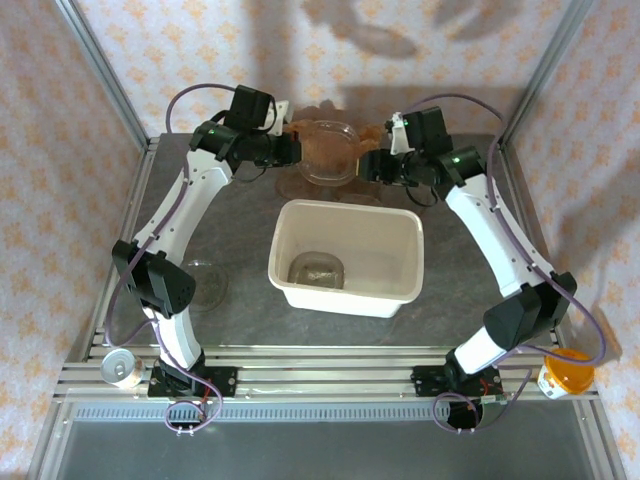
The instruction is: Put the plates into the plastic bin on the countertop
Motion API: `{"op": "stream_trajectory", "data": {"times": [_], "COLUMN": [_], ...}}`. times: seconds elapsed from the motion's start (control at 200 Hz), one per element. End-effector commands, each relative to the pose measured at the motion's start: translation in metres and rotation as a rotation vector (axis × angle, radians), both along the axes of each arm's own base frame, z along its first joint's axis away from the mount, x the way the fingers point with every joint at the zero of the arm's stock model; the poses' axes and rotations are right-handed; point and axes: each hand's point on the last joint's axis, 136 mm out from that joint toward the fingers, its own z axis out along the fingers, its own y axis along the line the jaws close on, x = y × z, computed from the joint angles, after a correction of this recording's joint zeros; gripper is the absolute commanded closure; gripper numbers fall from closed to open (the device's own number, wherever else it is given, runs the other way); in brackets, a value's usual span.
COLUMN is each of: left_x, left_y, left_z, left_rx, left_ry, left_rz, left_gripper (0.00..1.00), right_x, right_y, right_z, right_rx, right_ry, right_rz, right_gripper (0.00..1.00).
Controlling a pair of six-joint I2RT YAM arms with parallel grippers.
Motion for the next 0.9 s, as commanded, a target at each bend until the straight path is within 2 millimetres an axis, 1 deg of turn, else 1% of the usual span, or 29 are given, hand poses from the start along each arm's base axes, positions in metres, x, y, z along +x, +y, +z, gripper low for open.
{"op": "stream_trajectory", "data": {"times": [0.0, 0.165, 0.32, 0.656, 0.791, 0.896], "left_x": [-0.012, -0.018, -0.021, -0.029, -0.032, -0.033], "left_y": [-0.008, -0.017, -0.024, -0.030, -0.033, -0.035], "left_z": [0.008, 0.008, 0.014, 0.018, 0.020, 0.020], "left_rx": [-0.017, -0.030, -0.062, -0.088, -0.099, -0.101], "left_ry": [-0.018, -0.010, -0.013, -0.009, -0.006, -0.007], "left_rz": [-0.066, -0.096, -0.117, -0.149, -0.162, -0.168], "left_gripper": [0.98, 0.98, 0.98, 0.99, 0.99, 0.99], "right_x": [0.006, 0.009, 0.011, 0.015, 0.016, 0.016], "right_y": [-0.005, 0.001, 0.007, 0.002, 0.001, 0.001], "right_z": [0.019, 0.017, 0.008, -0.009, -0.012, -0.015], "right_rx": [0.086, 0.099, 0.111, 0.094, 0.098, 0.098], "right_ry": [-0.024, -0.017, 0.020, 0.030, 0.028, 0.032], "right_rz": [-0.022, 0.004, 0.026, -0.009, -0.024, -0.031], "right_gripper": [0.45, 0.47, 0.50, 0.54, 0.57, 0.62]}}
